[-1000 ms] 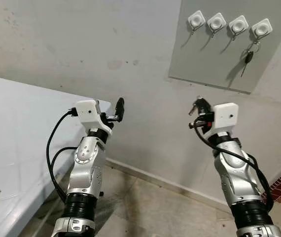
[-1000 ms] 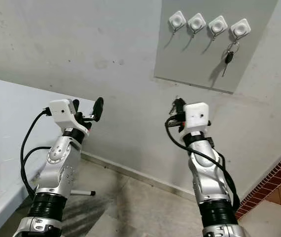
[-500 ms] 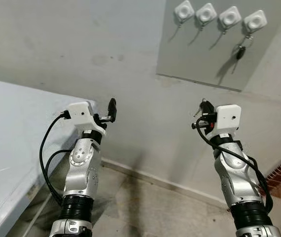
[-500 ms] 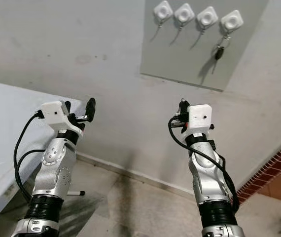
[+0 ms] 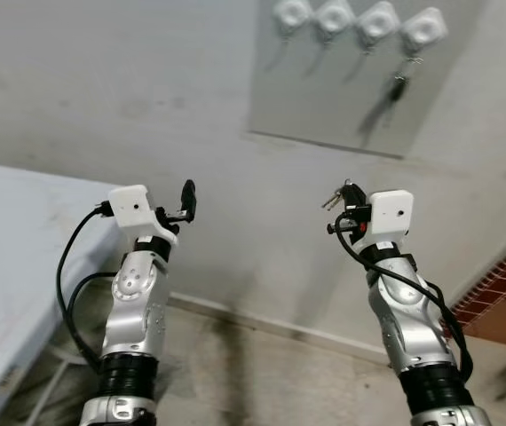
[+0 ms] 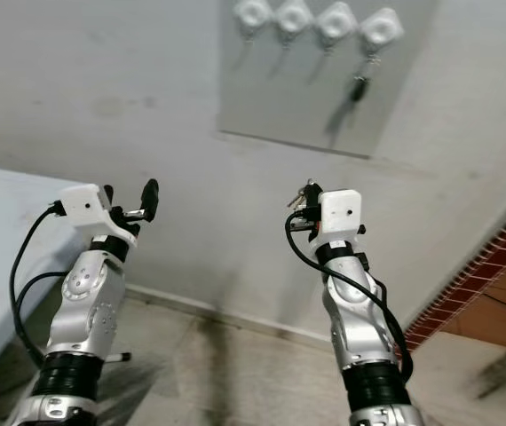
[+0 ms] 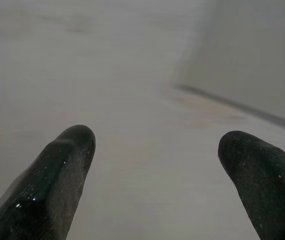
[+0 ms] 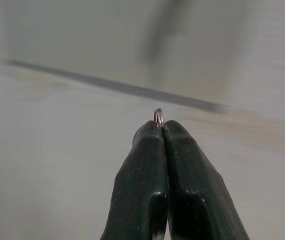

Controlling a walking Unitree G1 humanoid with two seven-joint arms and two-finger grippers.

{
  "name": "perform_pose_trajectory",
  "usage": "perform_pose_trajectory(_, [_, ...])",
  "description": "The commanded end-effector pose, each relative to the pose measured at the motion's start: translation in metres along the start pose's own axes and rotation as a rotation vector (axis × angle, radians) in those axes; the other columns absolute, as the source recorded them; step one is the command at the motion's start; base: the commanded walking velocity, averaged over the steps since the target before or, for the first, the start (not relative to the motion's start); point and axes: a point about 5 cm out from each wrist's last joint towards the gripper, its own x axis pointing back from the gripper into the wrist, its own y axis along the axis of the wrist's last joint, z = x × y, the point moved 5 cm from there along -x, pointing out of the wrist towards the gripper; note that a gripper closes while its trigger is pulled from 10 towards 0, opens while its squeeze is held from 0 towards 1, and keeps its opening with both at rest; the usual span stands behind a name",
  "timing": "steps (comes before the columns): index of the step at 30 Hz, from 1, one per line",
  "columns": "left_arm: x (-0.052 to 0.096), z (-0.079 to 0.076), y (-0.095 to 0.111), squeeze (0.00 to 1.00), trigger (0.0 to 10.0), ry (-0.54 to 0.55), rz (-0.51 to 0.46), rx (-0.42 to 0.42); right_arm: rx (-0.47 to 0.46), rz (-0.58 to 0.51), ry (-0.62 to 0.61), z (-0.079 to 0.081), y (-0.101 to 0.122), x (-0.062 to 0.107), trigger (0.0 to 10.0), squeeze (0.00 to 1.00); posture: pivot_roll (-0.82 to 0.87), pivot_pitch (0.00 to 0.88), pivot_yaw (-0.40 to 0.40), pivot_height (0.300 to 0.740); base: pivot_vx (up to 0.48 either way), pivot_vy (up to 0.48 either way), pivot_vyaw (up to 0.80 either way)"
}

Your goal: Hang keys on a hook

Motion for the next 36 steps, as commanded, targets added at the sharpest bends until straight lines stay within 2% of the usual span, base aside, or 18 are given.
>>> perform_pose_trajectory(1, [-0.001, 0.002, 0.005, 0.0, 10.0, -0.005, -0.009, -0.02, -0.002, -0.008, -0.01, 0.0, 0.002, 0.001, 10.0, 0.0, 0.0, 0.0, -0.014, 0.74, 0.0, 0.0, -0.76])
perform_pose_trajectory(5, [-0.002, 0.0, 0.005, 0.0, 10.0, -0.011, -0.009, -0.019, -0.01, -0.022, -0.01, 0.0, 0.004, 0.002, 10.0, 0.0, 0.0, 0.0, -0.012, 0.74, 0.0, 0.0, -0.68])
perform_pose_trajectory(9, [-0.002, -0.001, 0.003, 0.0, 10.0, -0.005, -0.004, -0.025, -0.015, -0.044, 0.016, 0.004, 0.008, 0.004, 10.0, 0.0, -0.01, 0.0, -0.011, 0.74, 0.0, 0.0, 0.0])
perform_pose_trajectory(16, [-0.002, -0.001, -0.003, 0.0, 10.0, 0.003, 0.025, 0.006, -0.008, -0.034, 0.005, 0.001, 0.006, 0.007, 10.0, 0.0, -0.01, 0.0, -0.016, 0.74, 0.0, 0.0, 0.0])
perform_pose_trajectory(19, [-0.002, 0.0, -0.003, 0.0, 10.0, 0.009, 0.026, -0.008, -0.009, -0.038, 0.009, 0.001, 0.007, 0.007, 10.0, 0.0, -0.01, 0.0, -0.017, 0.74, 0.0, 0.0, 0.0])
perform_pose_trajectory(36, [0.002, -0.004, -0.007, 0.0, 10.0, -0.003, 0.041, -0.005, -0.012, -0.031, 0.015, 0.002, 0.006, 0.013, 10.0, 0.0, -0.01, 0.0, -0.021, 0.74, 0.0, 0.473, 0.0])
